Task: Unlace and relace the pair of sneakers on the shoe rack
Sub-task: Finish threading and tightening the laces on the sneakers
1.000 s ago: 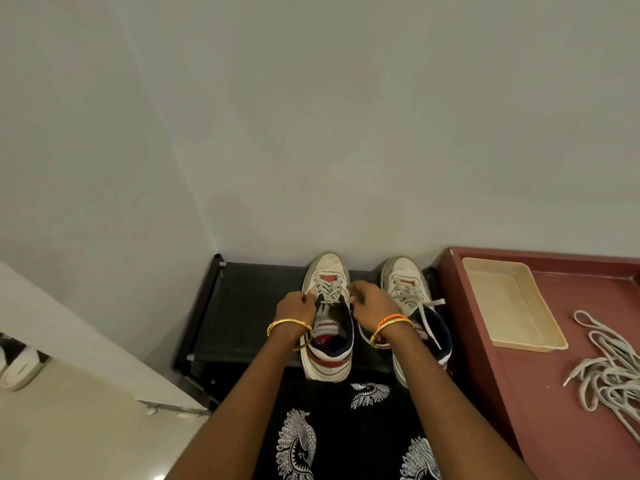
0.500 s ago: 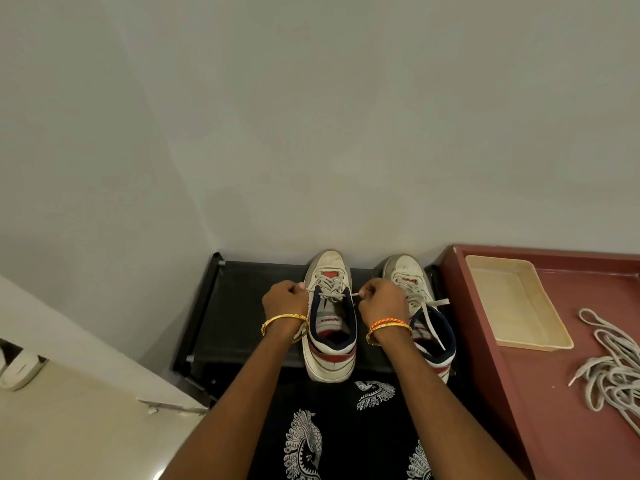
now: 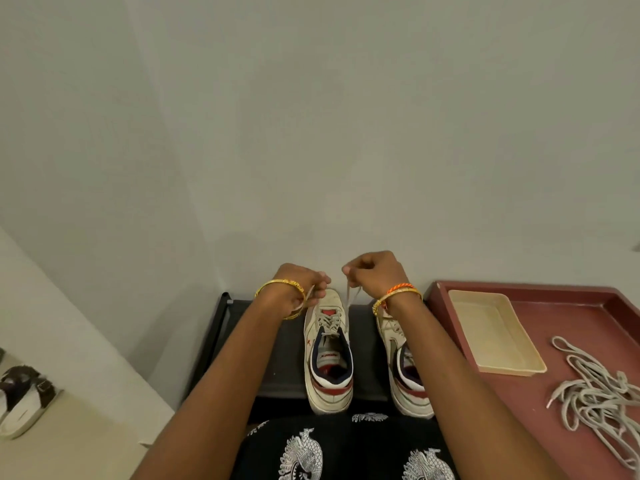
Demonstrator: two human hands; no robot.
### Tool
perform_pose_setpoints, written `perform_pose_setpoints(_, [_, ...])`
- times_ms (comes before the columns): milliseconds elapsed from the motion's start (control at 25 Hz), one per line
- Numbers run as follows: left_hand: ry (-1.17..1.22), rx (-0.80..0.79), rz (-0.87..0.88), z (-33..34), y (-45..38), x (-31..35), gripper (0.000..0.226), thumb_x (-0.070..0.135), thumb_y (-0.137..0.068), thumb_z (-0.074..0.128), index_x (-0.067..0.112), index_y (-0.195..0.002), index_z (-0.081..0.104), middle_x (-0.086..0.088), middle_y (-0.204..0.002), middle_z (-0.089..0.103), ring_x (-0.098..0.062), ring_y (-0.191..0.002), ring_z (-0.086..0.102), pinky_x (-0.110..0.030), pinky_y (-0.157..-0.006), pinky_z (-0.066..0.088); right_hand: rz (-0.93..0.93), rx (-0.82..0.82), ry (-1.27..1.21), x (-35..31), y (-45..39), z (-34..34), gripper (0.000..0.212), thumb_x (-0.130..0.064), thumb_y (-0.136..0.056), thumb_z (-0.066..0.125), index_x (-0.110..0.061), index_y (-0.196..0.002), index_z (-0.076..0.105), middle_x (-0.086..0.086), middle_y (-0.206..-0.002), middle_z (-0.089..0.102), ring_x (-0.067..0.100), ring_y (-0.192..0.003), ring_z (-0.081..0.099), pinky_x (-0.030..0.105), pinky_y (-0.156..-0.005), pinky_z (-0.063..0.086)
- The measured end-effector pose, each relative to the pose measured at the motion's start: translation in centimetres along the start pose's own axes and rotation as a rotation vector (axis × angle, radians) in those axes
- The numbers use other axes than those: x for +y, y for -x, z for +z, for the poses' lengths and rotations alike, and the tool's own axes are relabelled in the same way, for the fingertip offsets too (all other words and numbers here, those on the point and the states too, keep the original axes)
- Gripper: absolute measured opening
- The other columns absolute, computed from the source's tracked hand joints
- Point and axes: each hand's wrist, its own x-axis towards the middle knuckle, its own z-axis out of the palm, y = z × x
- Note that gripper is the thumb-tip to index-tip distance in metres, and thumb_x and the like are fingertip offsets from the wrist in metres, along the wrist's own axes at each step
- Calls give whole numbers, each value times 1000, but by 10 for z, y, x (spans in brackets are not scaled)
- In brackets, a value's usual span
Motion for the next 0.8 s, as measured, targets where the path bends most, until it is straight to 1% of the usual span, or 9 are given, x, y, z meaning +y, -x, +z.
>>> perform_pose_setpoints(160, [77, -131, -107, 6, 25, 38, 29, 21, -97, 49, 3, -79, 63, -4, -57, 66, -17, -65, 62, -29, -71, 52, -172, -62, 206, -37, 6, -18, 12, -7, -85, 62, -10, -90, 73, 3, -79, 69, 12, -73, 61, 14, -62, 43])
perform_pose_setpoints(280, [199, -231, -264, 6, 27, 44, 44, 36, -98, 43, -2, -85, 61, -12, -68, 69, -24, -72, 66, -35, -77, 51, -248, -48, 266, -50, 14, -22, 11, -5, -81, 65, -15, -85, 64, 7, -80, 71, 9, -65, 61, 13, -58, 42])
perform_pose_setpoints(320, [238, -255, -295, 7, 28, 44, 42, 36, -97, 46, -2, -86, 61, -14, -67, 70, -26, -69, 67, -36, -75, 51, -274, -52, 268, -53, 16, -23, 10, -7, -81, 65, -15, -85, 61, 7, -78, 71, 10, -64, 61, 15, -59, 44])
perform_pose_setpoints(400, [262, -268, -320, 8, 29, 44, 28, 24, -95, 53, 1, -82, 60, -13, -62, 69, -25, -60, 69, -34, -70, 52, -323, -106, 299, -57, 19, -26, 8, -8, -83, 62, -14, -87, 64, 7, -81, 71, 13, -68, 64, 20, -63, 50])
perform_pose_setpoints(440, [271, -270, -321, 8, 29, 43, 22, 18, -94, 53, 1, -81, 60, -13, -61, 69, -24, -62, 69, -34, -70, 52, -313, -112, 262, -56, 21, -28, 9, -9, -84, 60, -14, -89, 66, 6, -81, 71, 12, -69, 65, 18, -63, 51])
perform_pose_setpoints(520, [294, -291, -322, 6, 27, 43, 16, 9, -93, 52, 0, -83, 60, -14, -65, 70, -26, -76, 67, -36, -77, 52, -157, -48, -15, -49, 22, -33, 8, -10, -87, 59, -12, -91, 65, 5, -78, 72, 14, -68, 67, 17, -61, 51])
perform_pose_setpoints(600, [295, -308, -329, 4, 26, 44, 13, 4, -92, 50, -2, -85, 58, -16, -74, 71, -28, -90, 65, -37, -85, 50, 106, -24, -319, -44, 22, -33, 6, -9, -89, 57, -6, -90, 62, 11, -77, 70, 20, -67, 68, 26, -60, 55])
perform_pose_setpoints(680, [251, -293, -318, 4, 26, 44, 14, 4, -93, 48, -1, -84, 57, -14, -83, 68, -26, -91, 64, -38, -90, 48, 288, -111, -388, -41, 24, -26, 10, -11, -90, 60, -2, -88, 58, 16, -76, 68, 22, -65, 67, 31, -59, 57])
perform_pose_setpoints(800, [146, -237, -266, 10, 26, 44, 21, 8, -96, 43, 2, -82, 58, -10, -76, 66, -22, -76, 62, -40, -92, 46, 314, -170, -380, -42, 26, -14, 16, -10, -85, 68, -2, -81, 55, 17, -75, 67, 22, -64, 67, 32, -61, 59])
